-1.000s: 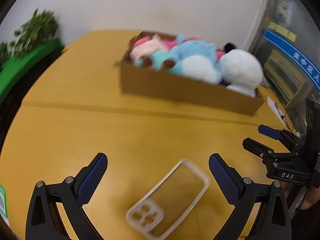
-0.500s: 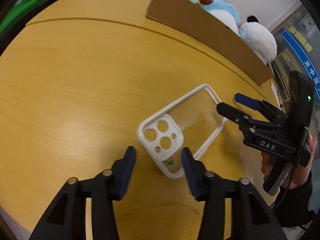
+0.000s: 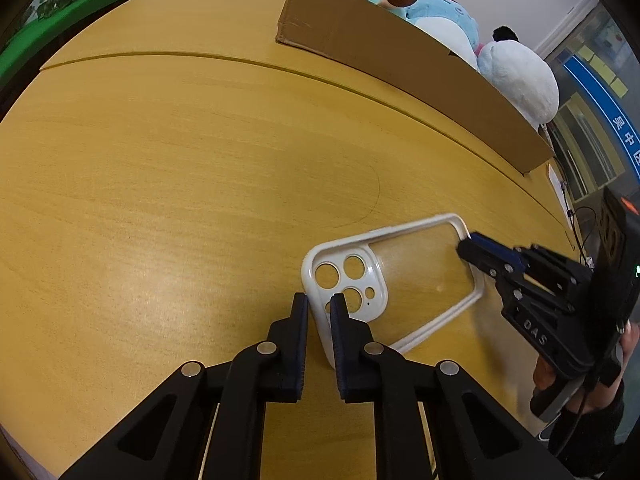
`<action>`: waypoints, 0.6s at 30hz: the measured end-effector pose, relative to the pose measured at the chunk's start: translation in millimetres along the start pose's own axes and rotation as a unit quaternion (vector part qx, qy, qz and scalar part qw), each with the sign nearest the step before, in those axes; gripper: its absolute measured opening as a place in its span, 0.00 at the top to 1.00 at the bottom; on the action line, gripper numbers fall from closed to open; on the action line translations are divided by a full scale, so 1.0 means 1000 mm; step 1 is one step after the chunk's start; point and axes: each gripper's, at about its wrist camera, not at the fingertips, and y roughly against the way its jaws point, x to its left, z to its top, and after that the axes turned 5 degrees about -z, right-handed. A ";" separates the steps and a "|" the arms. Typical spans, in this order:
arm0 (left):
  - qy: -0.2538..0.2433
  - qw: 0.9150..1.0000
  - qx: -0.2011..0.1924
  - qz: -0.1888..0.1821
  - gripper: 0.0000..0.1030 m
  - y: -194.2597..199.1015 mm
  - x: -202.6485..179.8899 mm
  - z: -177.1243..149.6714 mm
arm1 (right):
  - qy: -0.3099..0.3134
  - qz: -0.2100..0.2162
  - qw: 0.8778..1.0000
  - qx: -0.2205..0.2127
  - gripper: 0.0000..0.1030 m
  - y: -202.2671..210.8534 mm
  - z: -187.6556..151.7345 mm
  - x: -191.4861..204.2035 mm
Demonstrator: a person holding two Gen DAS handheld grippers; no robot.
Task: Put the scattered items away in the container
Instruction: 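Move both tools to the clear phone case and pinch it between them, then lift the phone case with both tools and lay it on the plush in the box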
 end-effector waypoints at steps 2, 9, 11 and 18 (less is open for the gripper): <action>-0.004 1.000 -0.002 0.001 0.91 -0.004 -0.003 0.003 | -0.014 -0.005 1.000 -0.002 0.93 0.004 -0.006 -0.004; -0.057 0.998 -0.008 -0.014 0.92 -0.011 -0.034 0.028 | -0.059 -0.043 0.997 -0.021 0.93 0.019 -0.010 -0.024; -0.077 0.997 -0.015 -0.016 0.92 -0.008 -0.046 0.041 | -0.072 -0.057 0.995 -0.030 0.93 0.027 -0.007 -0.034; -0.152 0.986 -0.059 -0.041 0.93 0.009 -0.096 0.113 | -0.107 -0.106 0.985 -0.085 0.93 0.060 0.026 -0.071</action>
